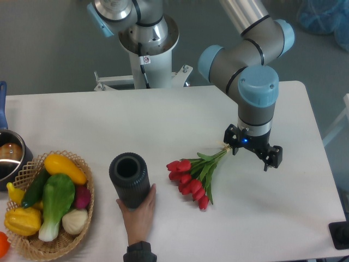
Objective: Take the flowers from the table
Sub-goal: 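Move the gripper over the green tulip stems and lower it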
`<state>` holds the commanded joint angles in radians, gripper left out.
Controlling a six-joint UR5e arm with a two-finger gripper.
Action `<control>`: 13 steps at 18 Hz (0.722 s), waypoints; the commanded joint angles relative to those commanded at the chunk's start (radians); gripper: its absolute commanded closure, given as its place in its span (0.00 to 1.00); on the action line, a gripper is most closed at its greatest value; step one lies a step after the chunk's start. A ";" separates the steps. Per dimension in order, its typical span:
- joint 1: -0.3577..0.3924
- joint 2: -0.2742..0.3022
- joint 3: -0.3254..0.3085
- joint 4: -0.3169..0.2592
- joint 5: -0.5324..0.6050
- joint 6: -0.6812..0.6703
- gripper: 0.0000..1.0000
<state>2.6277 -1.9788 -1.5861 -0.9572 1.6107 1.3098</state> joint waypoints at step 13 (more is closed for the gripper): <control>-0.060 0.029 -0.140 -0.006 0.023 -0.003 0.00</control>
<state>2.5680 -1.9497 -1.7257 -0.9633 1.6336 1.3069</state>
